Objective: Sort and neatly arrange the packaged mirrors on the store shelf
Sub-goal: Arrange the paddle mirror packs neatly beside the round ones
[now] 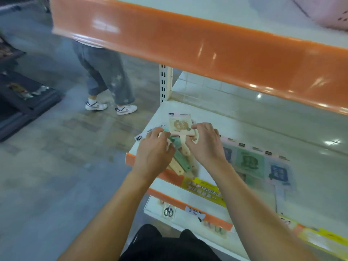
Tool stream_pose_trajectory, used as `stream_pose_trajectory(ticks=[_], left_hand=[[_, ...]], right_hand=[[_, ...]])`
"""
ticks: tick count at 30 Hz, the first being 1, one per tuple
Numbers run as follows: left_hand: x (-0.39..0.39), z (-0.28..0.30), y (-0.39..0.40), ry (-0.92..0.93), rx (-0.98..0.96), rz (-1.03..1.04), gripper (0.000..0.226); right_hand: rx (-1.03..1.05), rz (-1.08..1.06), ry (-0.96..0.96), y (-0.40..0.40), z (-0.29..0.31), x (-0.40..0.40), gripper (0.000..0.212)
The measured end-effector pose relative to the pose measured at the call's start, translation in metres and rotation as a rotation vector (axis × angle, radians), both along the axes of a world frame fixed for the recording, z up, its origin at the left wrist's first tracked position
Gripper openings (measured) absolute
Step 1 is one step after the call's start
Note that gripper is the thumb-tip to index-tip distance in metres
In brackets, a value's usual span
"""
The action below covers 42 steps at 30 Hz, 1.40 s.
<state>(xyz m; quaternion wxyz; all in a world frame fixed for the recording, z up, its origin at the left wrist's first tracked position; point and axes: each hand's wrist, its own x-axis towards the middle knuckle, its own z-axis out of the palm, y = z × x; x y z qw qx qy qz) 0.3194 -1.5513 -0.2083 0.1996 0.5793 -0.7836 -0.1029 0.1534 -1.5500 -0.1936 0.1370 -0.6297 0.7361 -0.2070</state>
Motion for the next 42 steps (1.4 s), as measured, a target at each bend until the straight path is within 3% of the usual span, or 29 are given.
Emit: stream_pose_trajectory(ticks=[8,14,30,34,42], left_hand=[[0.027,-0.009,-0.017,0.01,0.002,0.062,0.031],[0.039,-0.01,-0.032,0.044,0.077,0.06,0.043],[0.064,-0.02,-0.058,0.072,0.142,-0.096,0.045],[0.061,-0.017,-0.057,0.09,0.124,-0.12,0.055],[0.026,-0.019,-0.046,0.106,0.027,-0.221,0.036]], right_hand=[[0.04,0.033,0.074,-0.028,-0.017,0.031,0.05],[0.063,-0.008,0.09,-0.042,-0.028,0.043,0.054],[0.025,-0.16,0.084,-0.053,-0.021,0.061,0.042],[0.0,-0.187,0.104,-0.043,-0.014,0.057,0.043],[-0.033,-0.304,0.042,-0.013,-0.009,0.036,0.038]])
